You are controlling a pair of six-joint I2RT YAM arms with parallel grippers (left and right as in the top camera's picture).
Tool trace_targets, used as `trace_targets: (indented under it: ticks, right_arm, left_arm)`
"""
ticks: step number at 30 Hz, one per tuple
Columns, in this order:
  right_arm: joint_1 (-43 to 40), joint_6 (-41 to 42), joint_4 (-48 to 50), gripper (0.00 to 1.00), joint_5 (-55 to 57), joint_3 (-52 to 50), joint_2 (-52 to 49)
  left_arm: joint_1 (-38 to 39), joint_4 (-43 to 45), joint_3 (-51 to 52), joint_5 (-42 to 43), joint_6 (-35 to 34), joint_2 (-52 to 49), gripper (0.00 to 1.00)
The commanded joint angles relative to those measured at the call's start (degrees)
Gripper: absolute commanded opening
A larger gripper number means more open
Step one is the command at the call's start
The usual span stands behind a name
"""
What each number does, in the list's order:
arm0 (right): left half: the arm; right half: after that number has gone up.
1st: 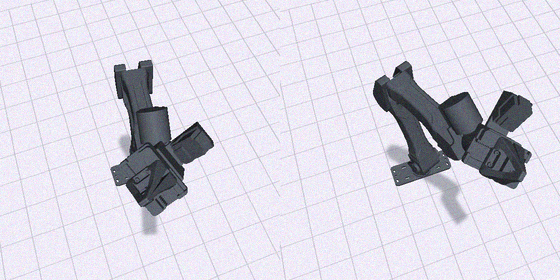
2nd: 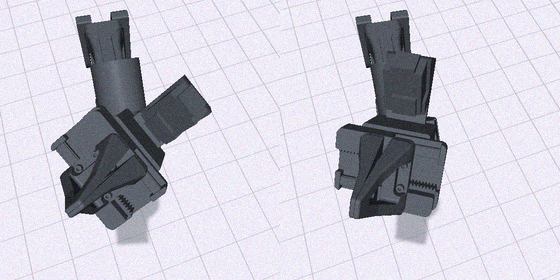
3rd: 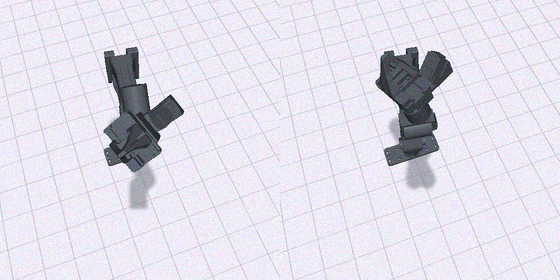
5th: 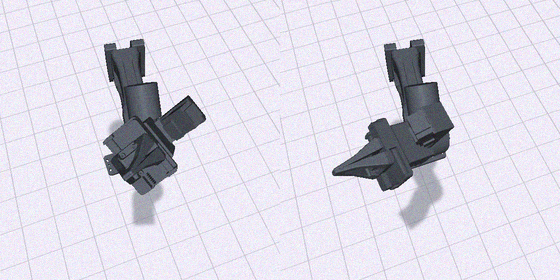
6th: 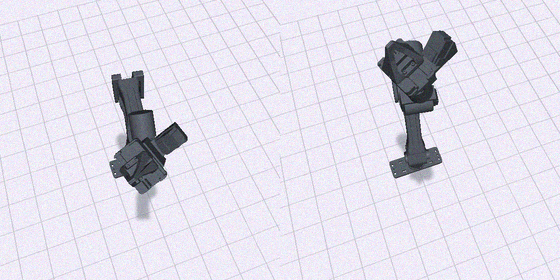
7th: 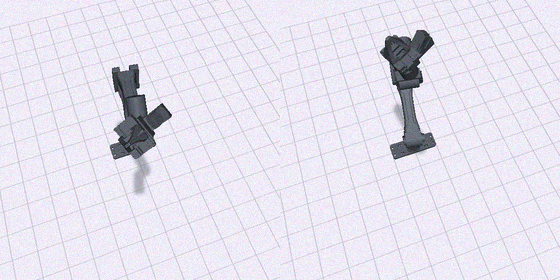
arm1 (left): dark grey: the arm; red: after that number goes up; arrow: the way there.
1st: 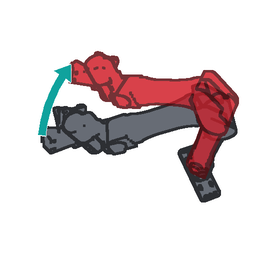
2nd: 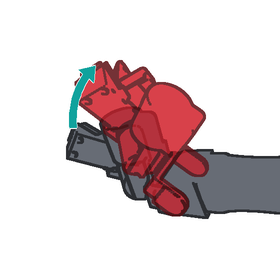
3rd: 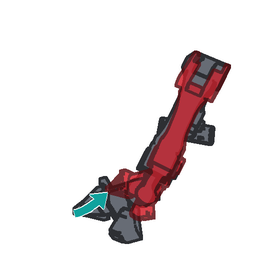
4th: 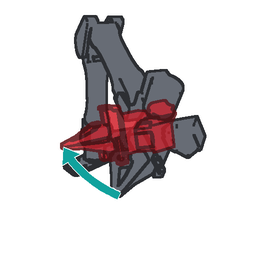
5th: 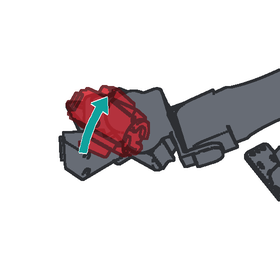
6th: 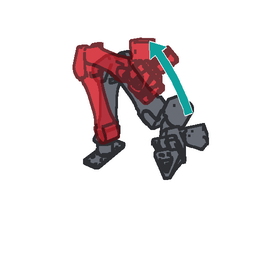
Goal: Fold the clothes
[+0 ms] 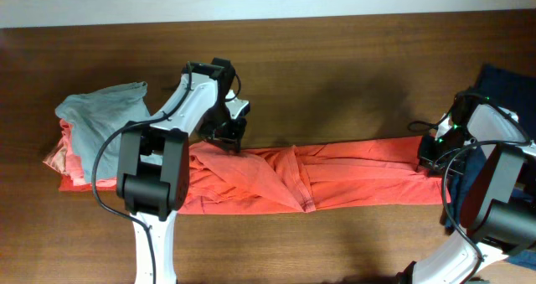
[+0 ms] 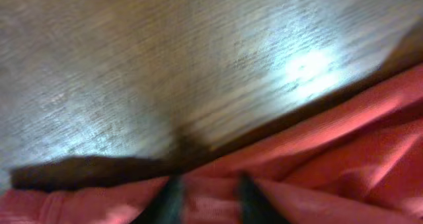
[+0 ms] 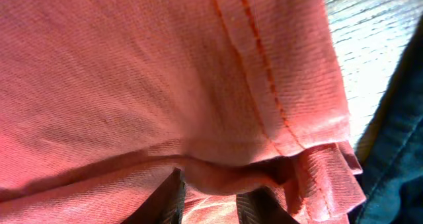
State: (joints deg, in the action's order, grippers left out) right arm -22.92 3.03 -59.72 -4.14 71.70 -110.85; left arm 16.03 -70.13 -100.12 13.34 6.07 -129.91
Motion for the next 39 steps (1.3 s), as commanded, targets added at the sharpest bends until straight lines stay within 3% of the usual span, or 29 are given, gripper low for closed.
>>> trace_targets:
  ticks: [1,3,16,21,24,26,39]
  right_arm:
    - [0.04,0.48,0.00,0.31,-0.37,-0.42,-0.46]
    - [0.04,0.48,-0.02,0.31,-0.39,-0.42,-0.46]
    - [0.02,0.46,0.00,0.31,-0.35,-0.42,-0.46]
    - [0.04,0.48,0.24,0.31,-0.35,-0.42,-0.46]
    - [0.04,0.46,0.26,0.31,-0.35,-0.42,-0.46]
    - [0.04,0.48,0.24,0.32,-0.35,-0.42,-0.46]
    - [0.04,0.48,0.15,0.32,-0.37,-0.42,-0.46]
  left_arm:
    - [-0.22,-1.66,-0.13,-2.86,0.00,-0.63,0.10]
    - [-0.31,-2.29,-0.13,-3.41,-0.02,-0.63,0.00]
    - [-3.10,-9.14,-7.10,-10.36,-7.45,6.80,0.00]
    - [-3.32,-12.04,-7.08,-4.74,-7.80,9.03,0.01]
    - [-2.16,-11.98,-6.10,1.81,-7.82,8.94,0.29]
    - [-1.18,-11.30,-5.27,1.92,-8.04,8.94,0.34]
    - [3.67,-0.92,6.32,1.86,-9.31,8.85,0.38]
